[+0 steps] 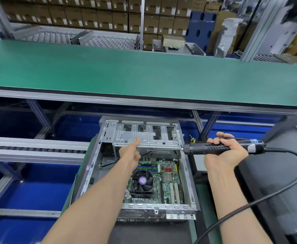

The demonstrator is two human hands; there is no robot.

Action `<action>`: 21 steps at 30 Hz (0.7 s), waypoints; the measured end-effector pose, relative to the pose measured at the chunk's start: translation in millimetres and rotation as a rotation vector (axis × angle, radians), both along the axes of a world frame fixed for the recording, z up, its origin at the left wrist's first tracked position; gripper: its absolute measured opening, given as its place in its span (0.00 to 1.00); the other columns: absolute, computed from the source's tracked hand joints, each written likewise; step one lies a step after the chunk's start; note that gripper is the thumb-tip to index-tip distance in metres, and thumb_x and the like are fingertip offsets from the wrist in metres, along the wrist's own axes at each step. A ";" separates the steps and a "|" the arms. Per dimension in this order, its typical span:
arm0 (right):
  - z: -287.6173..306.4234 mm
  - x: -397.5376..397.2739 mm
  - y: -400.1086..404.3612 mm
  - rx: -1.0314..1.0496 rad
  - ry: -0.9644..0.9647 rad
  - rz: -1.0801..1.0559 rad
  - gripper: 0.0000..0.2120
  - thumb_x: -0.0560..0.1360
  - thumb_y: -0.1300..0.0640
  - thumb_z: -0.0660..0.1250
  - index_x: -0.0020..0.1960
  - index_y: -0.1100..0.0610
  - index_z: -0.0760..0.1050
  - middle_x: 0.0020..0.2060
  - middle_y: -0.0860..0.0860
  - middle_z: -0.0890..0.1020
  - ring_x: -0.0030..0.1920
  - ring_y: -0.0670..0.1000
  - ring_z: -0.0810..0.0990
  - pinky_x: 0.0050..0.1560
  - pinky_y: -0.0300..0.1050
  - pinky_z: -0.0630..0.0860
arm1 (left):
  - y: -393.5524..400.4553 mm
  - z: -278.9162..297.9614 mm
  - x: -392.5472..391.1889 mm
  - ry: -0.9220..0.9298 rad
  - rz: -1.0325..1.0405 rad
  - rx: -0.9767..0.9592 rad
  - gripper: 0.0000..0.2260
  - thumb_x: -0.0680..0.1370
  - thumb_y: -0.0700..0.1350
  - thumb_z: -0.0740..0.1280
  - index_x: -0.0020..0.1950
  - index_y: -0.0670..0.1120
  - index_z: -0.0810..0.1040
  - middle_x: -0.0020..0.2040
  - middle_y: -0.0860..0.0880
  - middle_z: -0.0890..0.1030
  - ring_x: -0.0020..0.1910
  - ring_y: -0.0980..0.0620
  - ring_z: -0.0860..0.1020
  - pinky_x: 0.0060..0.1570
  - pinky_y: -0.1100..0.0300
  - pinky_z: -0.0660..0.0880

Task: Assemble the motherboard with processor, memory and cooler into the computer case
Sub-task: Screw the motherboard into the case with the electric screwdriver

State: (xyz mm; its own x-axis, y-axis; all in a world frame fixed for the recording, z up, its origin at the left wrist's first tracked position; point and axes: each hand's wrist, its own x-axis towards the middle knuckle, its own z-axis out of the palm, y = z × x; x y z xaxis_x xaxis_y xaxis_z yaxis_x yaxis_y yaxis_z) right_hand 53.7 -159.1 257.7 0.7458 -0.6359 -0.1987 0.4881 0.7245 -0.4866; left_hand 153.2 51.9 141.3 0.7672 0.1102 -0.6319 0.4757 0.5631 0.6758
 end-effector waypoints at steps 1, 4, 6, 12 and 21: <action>1.7 -0.2 -3.6 -0.009 -0.006 -0.001 0.09 0.57 0.65 0.59 0.37 0.57 0.69 0.34 0.53 0.78 0.27 0.49 0.68 0.36 0.41 0.69 | -2.4 -1.8 2.8 0.011 0.015 -0.004 0.16 0.75 0.38 0.75 0.59 0.35 0.76 0.24 0.51 0.62 0.19 0.56 0.55 0.19 0.63 0.54; 6.1 -0.4 -14.6 -0.039 -0.010 -0.009 0.08 0.58 0.65 0.59 0.36 0.57 0.69 0.33 0.52 0.78 0.27 0.49 0.68 0.36 0.41 0.69 | -3.0 -4.5 8.0 0.024 -0.005 -0.039 0.15 0.76 0.32 0.71 0.62 0.31 0.76 0.22 0.51 0.66 0.17 0.56 0.54 0.17 0.64 0.53; 6.4 0.6 -18.6 -0.039 -0.010 -0.004 0.08 0.61 0.67 0.58 0.36 0.57 0.69 0.33 0.52 0.78 0.26 0.49 0.68 0.36 0.41 0.68 | -0.5 -2.5 9.1 0.020 -0.023 -0.056 0.15 0.76 0.31 0.70 0.62 0.32 0.76 0.19 0.52 0.67 0.17 0.56 0.54 0.17 0.64 0.53; 7.3 5.4 -17.3 -0.015 -0.022 0.018 0.08 0.59 0.66 0.58 0.35 0.57 0.70 0.34 0.52 0.77 0.28 0.49 0.67 0.37 0.41 0.67 | -3.8 4.6 11.6 0.036 -0.092 -0.033 0.13 0.77 0.30 0.67 0.62 0.33 0.76 0.19 0.53 0.69 0.19 0.56 0.53 0.17 0.65 0.54; 2.3 10.9 -20.4 -0.026 -0.016 0.035 0.15 0.72 0.68 0.50 0.33 0.56 0.70 0.33 0.51 0.77 0.27 0.49 0.67 0.35 0.40 0.68 | -20.3 8.4 26.3 0.038 -0.372 0.078 0.25 0.76 0.32 0.70 0.72 0.36 0.68 0.25 0.53 0.62 0.21 0.56 0.52 0.18 0.64 0.52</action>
